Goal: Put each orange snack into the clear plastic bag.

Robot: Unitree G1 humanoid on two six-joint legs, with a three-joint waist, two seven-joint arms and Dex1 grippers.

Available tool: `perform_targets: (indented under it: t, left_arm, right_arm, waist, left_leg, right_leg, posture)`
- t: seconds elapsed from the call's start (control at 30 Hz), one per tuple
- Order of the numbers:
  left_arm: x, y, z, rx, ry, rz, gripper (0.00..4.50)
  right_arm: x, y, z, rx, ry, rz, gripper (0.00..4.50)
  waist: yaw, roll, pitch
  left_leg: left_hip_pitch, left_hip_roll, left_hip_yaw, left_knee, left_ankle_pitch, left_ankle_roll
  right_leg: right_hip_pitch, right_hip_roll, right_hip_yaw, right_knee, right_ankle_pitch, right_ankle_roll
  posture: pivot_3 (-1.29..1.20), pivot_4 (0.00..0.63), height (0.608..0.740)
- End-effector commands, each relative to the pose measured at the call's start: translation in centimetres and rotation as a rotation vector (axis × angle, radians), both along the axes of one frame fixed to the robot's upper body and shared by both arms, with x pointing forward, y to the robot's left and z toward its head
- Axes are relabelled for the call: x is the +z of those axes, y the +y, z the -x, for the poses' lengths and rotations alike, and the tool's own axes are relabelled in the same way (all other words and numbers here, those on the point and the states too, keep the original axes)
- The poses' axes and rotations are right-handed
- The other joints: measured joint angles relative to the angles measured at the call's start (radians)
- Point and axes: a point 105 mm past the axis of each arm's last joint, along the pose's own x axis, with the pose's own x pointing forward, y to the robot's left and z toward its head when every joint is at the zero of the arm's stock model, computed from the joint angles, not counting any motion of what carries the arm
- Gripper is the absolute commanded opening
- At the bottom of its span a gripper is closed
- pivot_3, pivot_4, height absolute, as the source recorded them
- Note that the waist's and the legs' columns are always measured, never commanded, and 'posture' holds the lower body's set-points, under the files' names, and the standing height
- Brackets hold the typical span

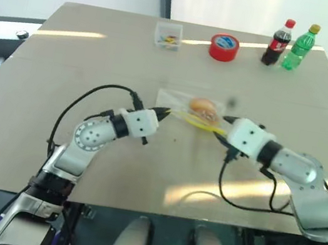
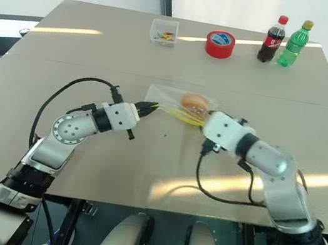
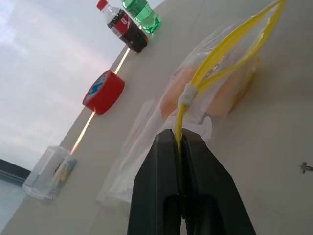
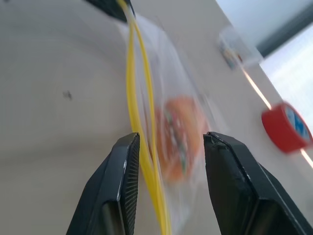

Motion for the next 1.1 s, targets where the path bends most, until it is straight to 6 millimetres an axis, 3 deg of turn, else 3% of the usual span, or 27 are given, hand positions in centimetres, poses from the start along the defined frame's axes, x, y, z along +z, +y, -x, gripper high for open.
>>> perform_targets:
  t: [0.03, 0.47, 0.6, 1.1]
  left_arm:
    - [1.2, -0.9, 0.7, -0.038, -0.071, -0.017, 0.00]
    - [1.8, -0.8, 0.8, -0.018, -0.107, -0.032, 0.00]
    - [1.8, -0.8, 0.9, -0.013, -0.107, -0.030, 0.00]
    - [1.9, -0.8, 0.9, -0.003, -0.094, -0.012, 0.00]
  right_arm:
    - [-0.1, 2.3, -0.6, 0.054, -0.066, 0.060, 2.10]
    - [0.1, 5.5, -1.3, 0.187, -0.124, 0.094, 2.10]
    - [0.3, 6.0, -1.4, 0.201, -0.153, 0.095, 0.50]
    - [0.6, 6.0, -2.0, 0.188, -0.189, 0.109, 0.50]
  waist:
    - [0.001, 0.000, 0.000]
    - [-0.001, 0.000, 0.000]
    - [0.000, 0.000, 0.000]
    - [0.000, 0.000, 0.000]
  left_leg:
    - [0.000, -0.001, 0.000, 0.000, 0.000, 0.000]
    - [-0.001, -0.001, 0.000, 0.001, 0.002, -0.003]
    - [-0.001, -0.001, 0.000, 0.001, 0.002, -0.003]
    - [-0.001, -0.001, 0.000, 0.001, 0.002, -0.003]
  right_leg:
    - [0.000, 0.000, 0.000, 0.000, 0.000, 0.000]
    - [-0.001, -0.001, 0.000, 0.000, 0.000, 0.000]
    - [-0.001, -0.001, 0.000, 0.000, 0.000, 0.000]
    - [-0.001, -0.001, 0.000, 0.000, 0.000, 0.000]
  posture:
    - [0.00, 0.150, 0.740]
    - [0.00, 0.150, 0.740]
    - [0.00, 0.150, 0.740]
    - [0.00, 0.150, 0.740]
